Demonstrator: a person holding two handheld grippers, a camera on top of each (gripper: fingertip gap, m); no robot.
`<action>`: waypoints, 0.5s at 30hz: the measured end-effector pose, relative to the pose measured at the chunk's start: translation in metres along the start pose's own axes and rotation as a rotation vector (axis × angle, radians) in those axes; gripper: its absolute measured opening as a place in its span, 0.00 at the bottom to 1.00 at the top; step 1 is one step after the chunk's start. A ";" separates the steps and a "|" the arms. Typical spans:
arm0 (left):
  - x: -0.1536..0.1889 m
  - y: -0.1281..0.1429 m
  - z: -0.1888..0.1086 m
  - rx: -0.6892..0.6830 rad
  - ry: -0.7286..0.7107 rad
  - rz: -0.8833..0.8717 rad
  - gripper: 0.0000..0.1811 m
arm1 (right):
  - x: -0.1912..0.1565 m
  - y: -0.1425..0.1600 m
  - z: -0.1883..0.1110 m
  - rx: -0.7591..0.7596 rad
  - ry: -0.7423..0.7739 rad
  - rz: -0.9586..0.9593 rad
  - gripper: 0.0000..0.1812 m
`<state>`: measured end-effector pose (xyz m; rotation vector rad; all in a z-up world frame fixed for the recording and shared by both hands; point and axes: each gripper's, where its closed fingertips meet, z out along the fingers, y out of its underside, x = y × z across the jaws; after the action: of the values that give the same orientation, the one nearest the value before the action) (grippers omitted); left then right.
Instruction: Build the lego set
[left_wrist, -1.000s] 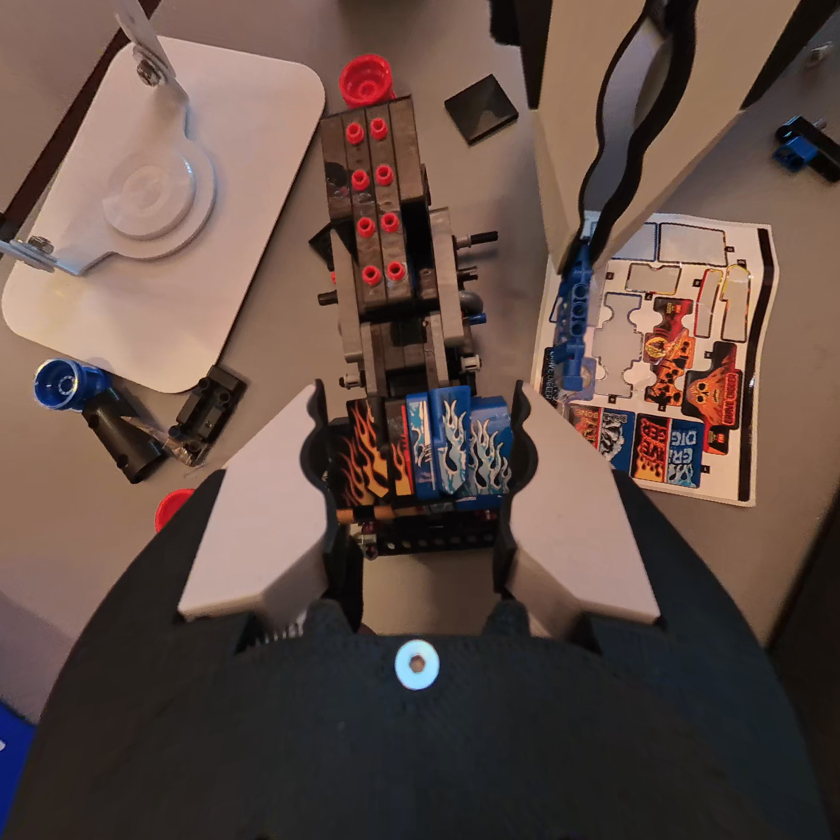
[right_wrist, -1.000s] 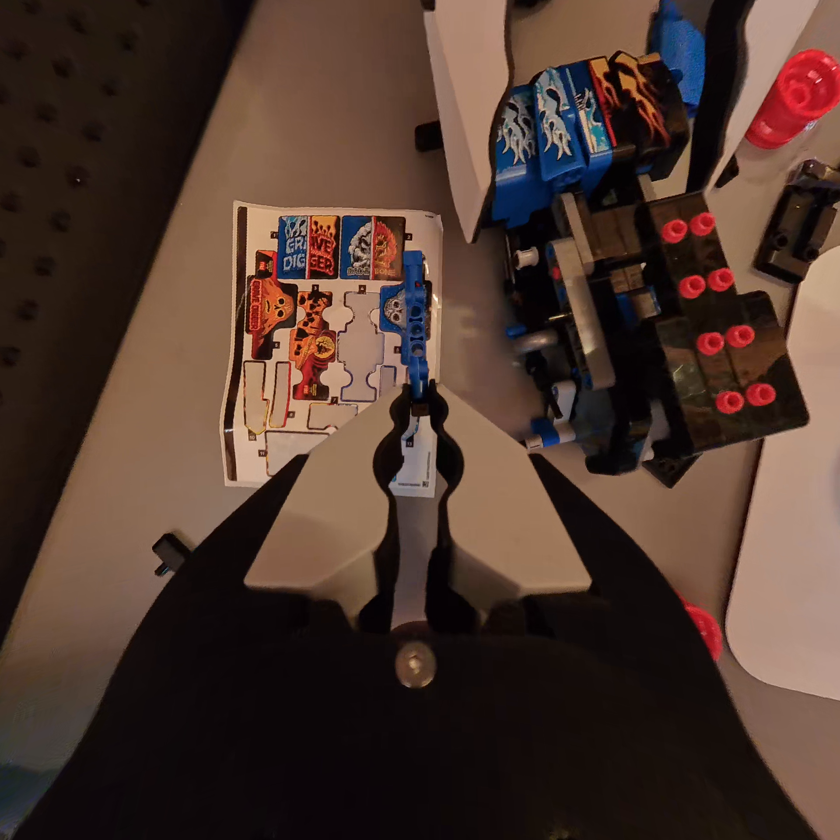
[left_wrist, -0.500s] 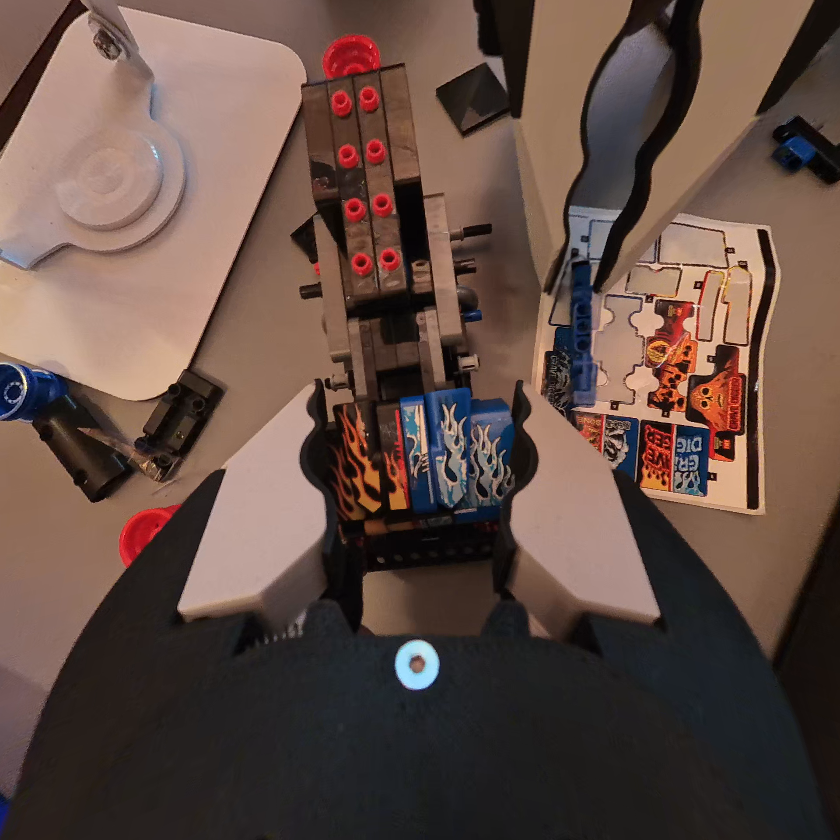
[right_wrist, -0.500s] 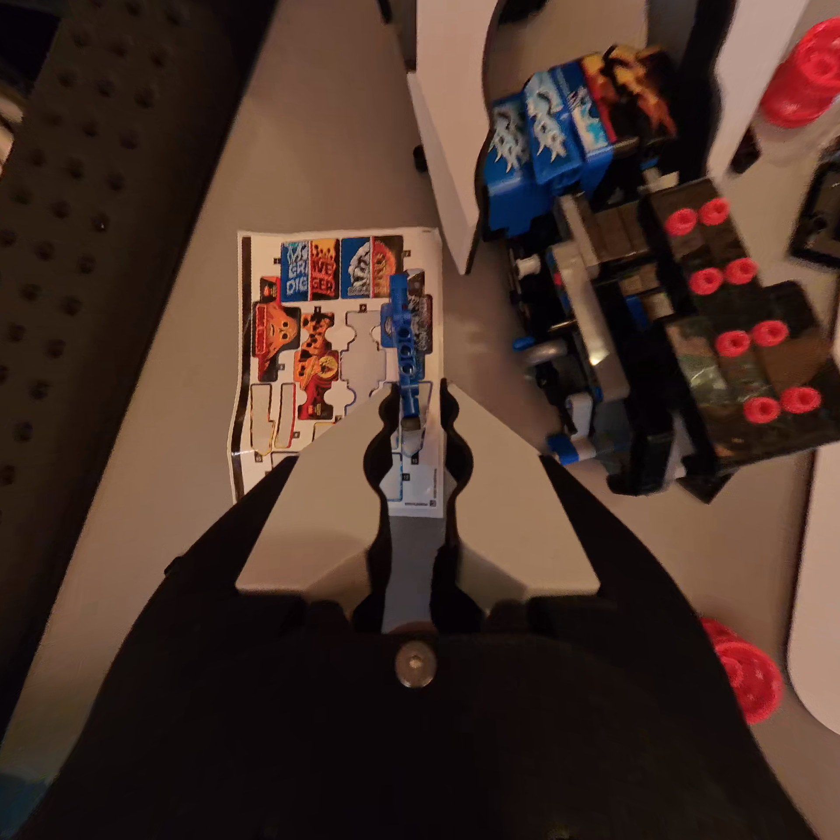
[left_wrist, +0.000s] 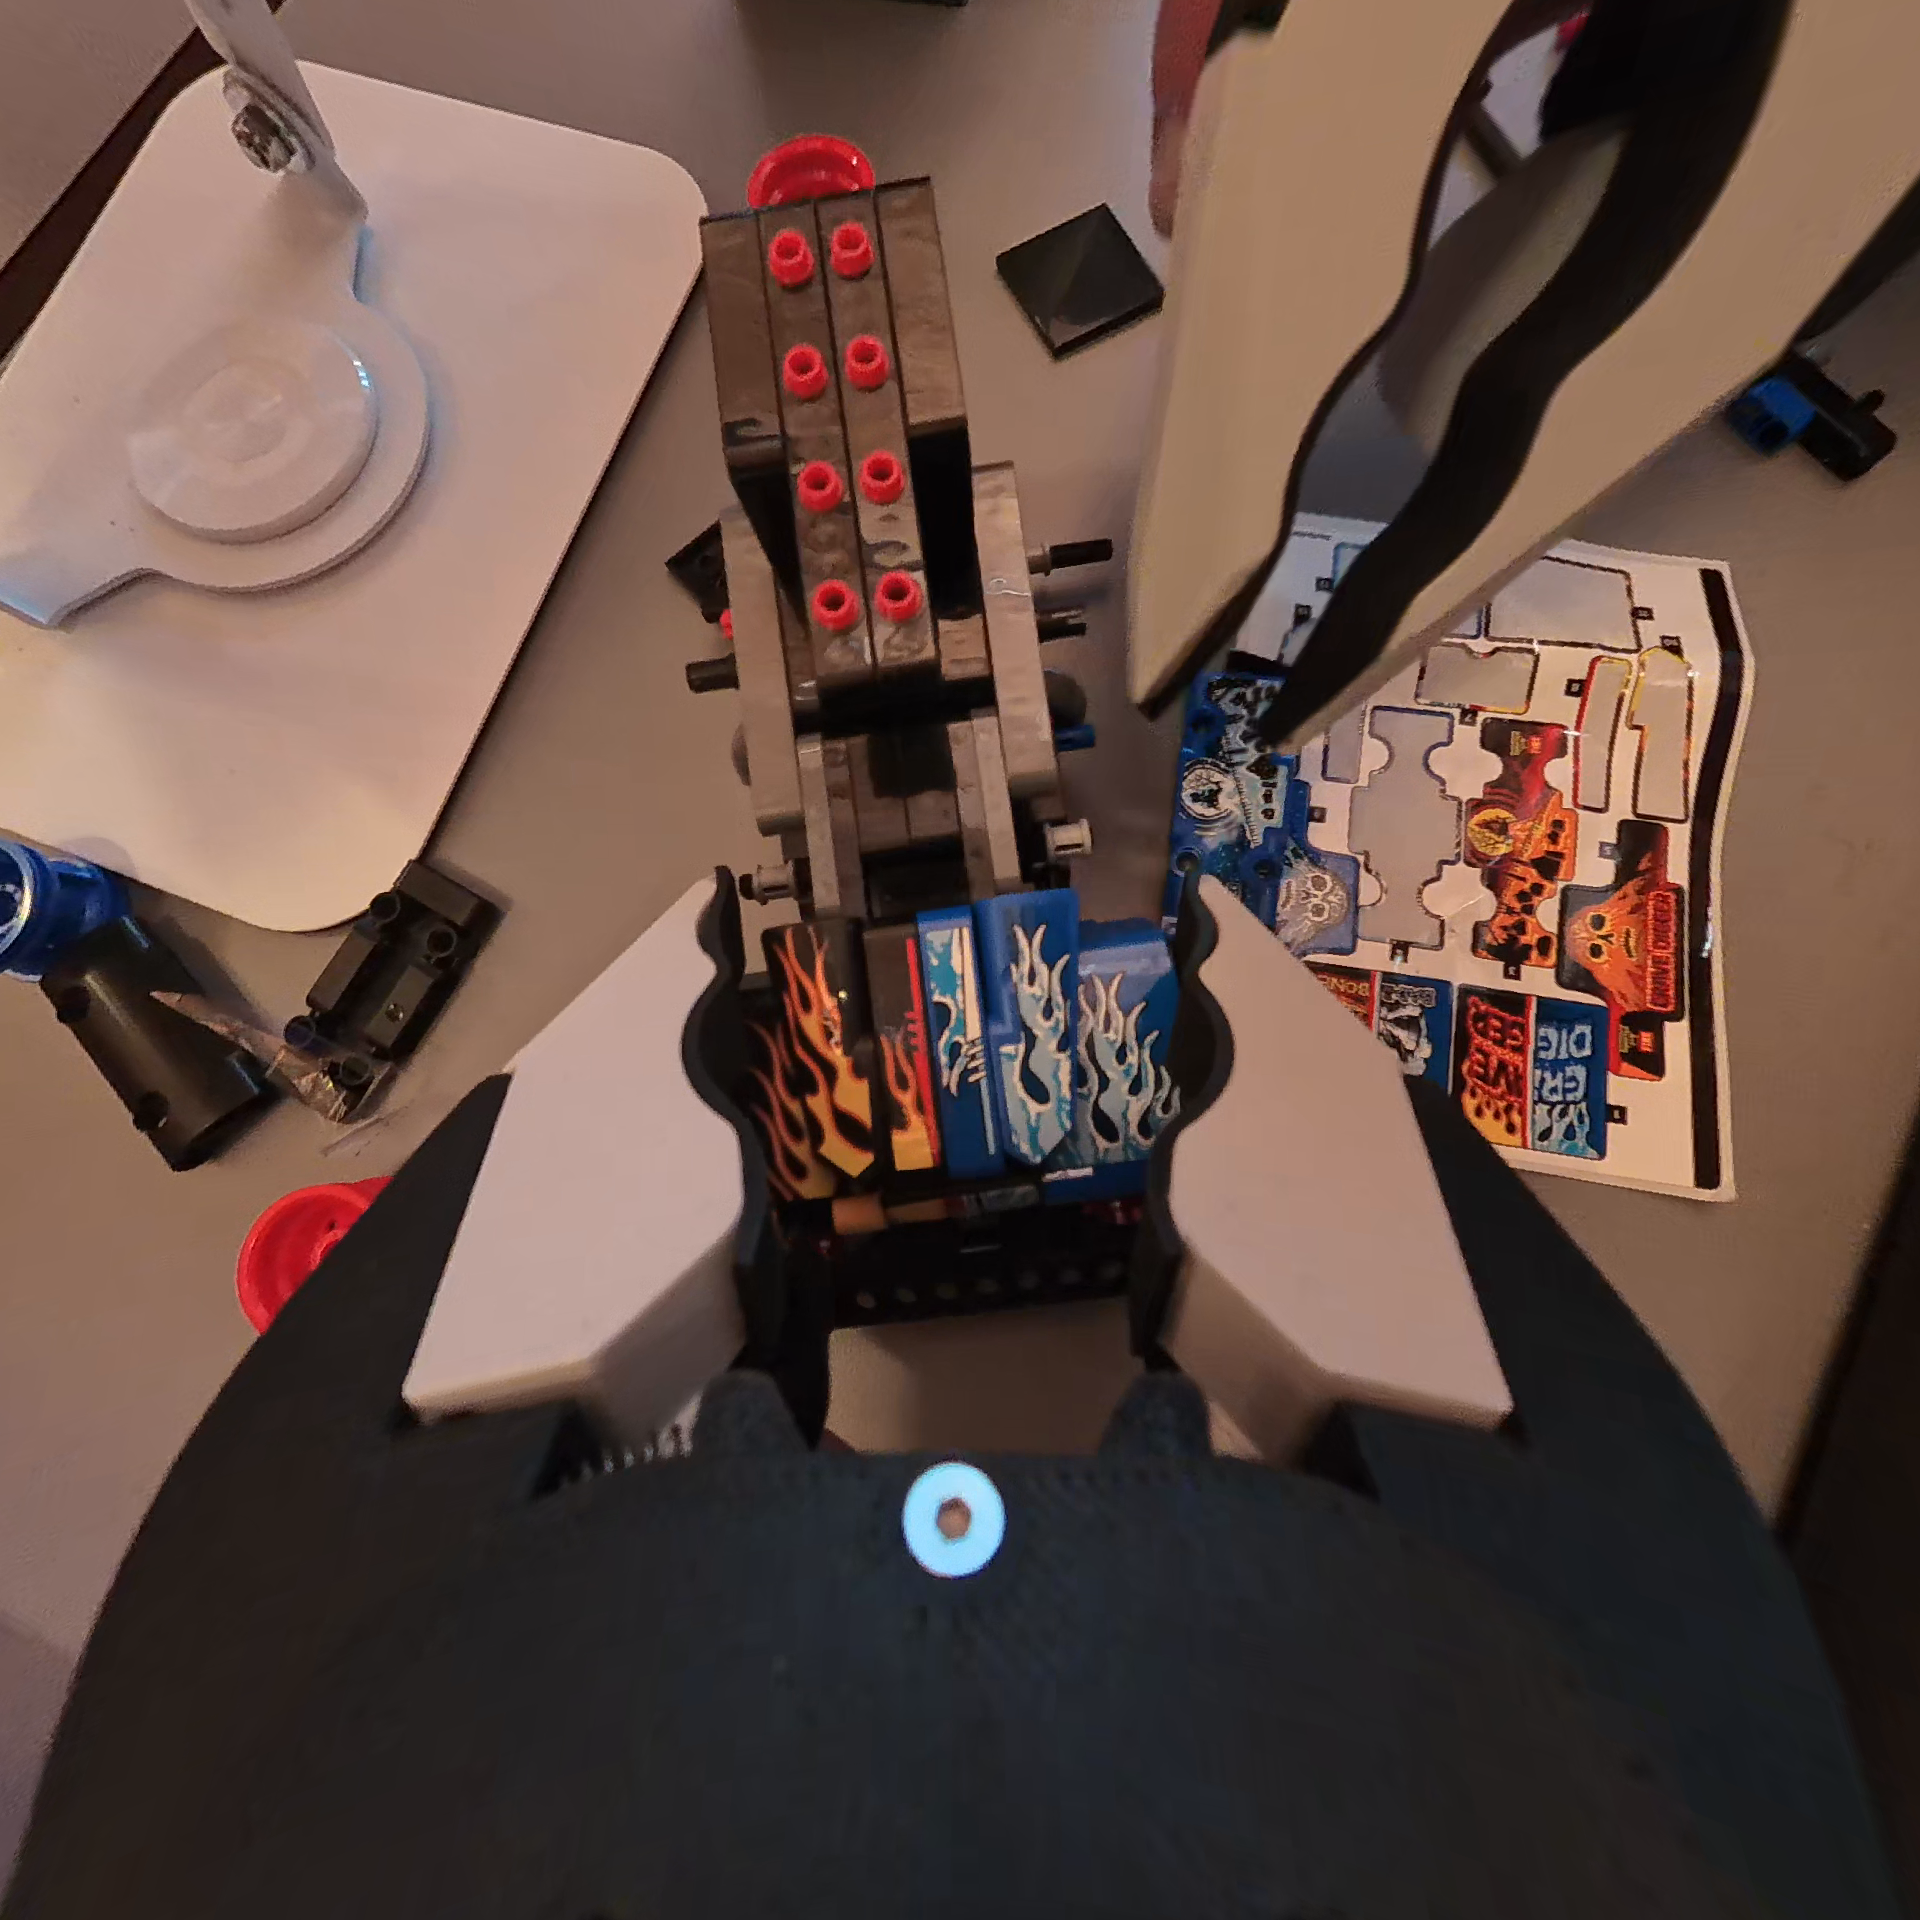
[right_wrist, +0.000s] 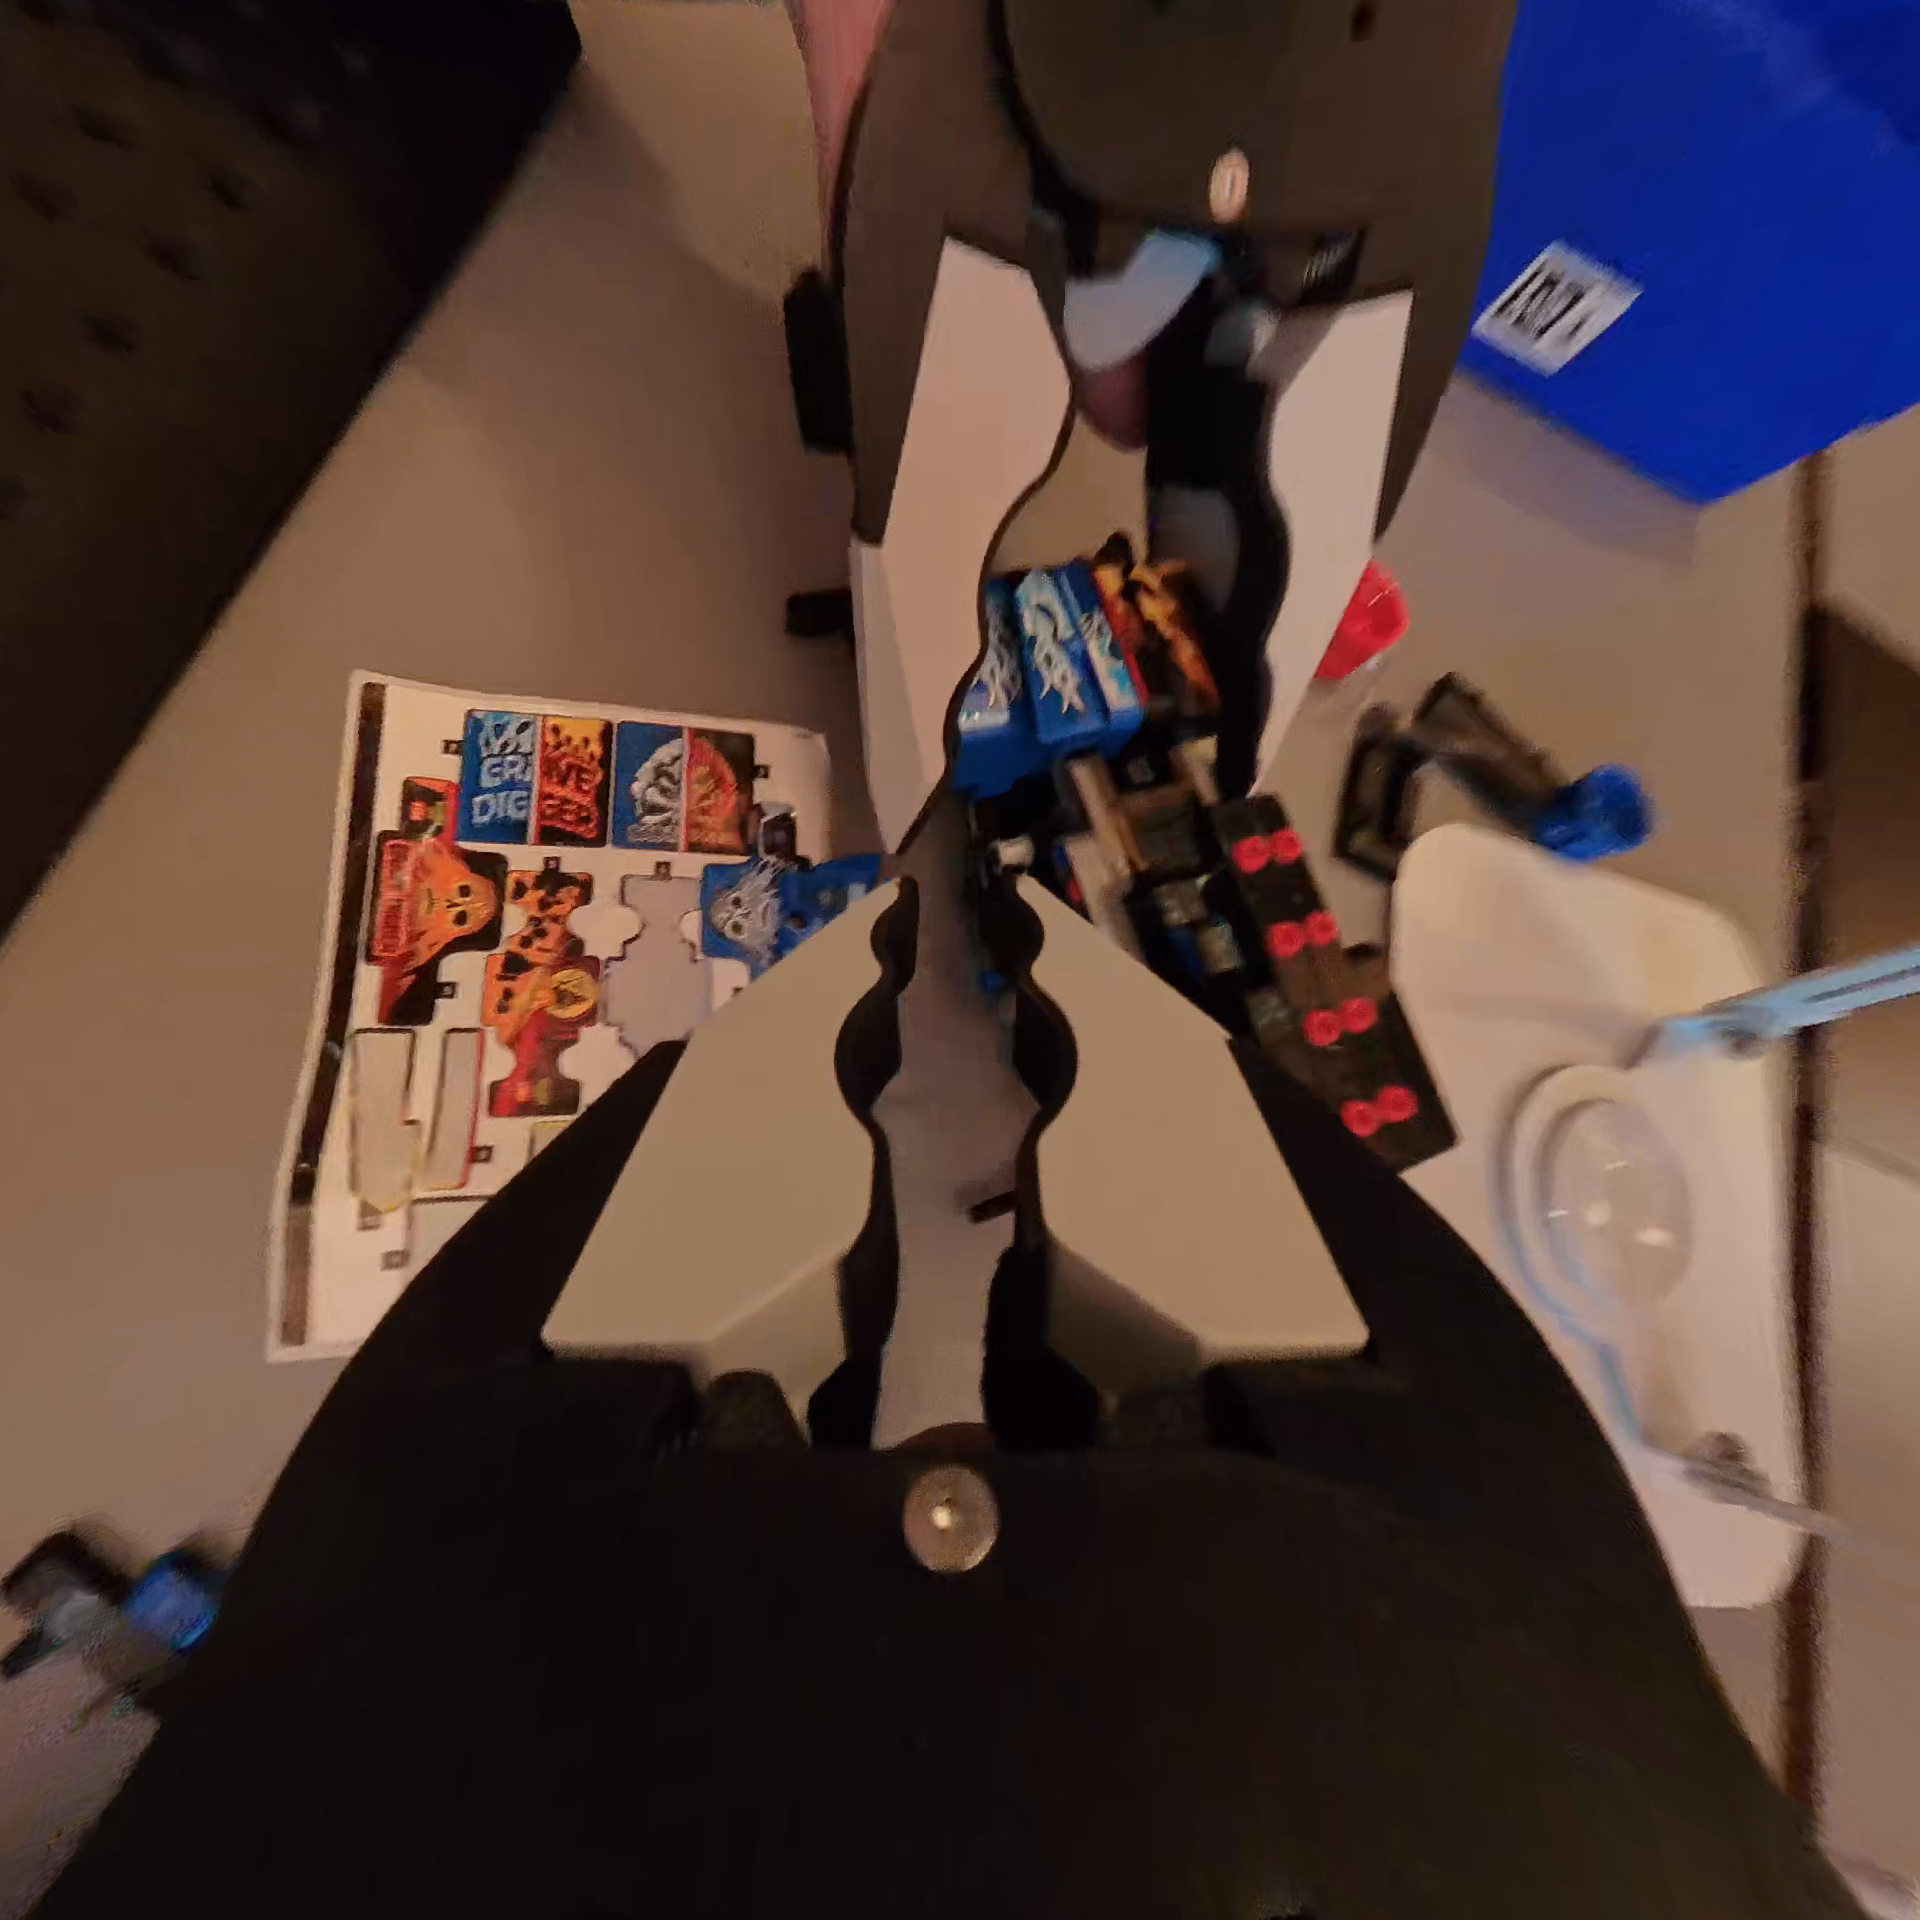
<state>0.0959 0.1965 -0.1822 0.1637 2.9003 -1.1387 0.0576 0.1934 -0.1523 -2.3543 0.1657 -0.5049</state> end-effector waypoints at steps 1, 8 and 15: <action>0.000 0.000 0.000 0.003 0.001 0.000 0.45 | 0.003 -0.003 -0.002 0.008 0.034 -0.040 0.11; 0.001 -0.002 0.002 0.024 0.013 -0.010 0.46 | 0.028 -0.007 0.004 -0.015 0.269 -0.187 0.16; 0.001 -0.004 0.003 0.036 0.013 -0.015 0.46 | 0.027 0.008 0.017 -0.086 0.302 -0.256 0.17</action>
<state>0.0942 0.1921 -0.1817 0.1514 2.8985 -1.1965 0.0893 0.1913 -0.1604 -2.3835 0.0231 -0.9957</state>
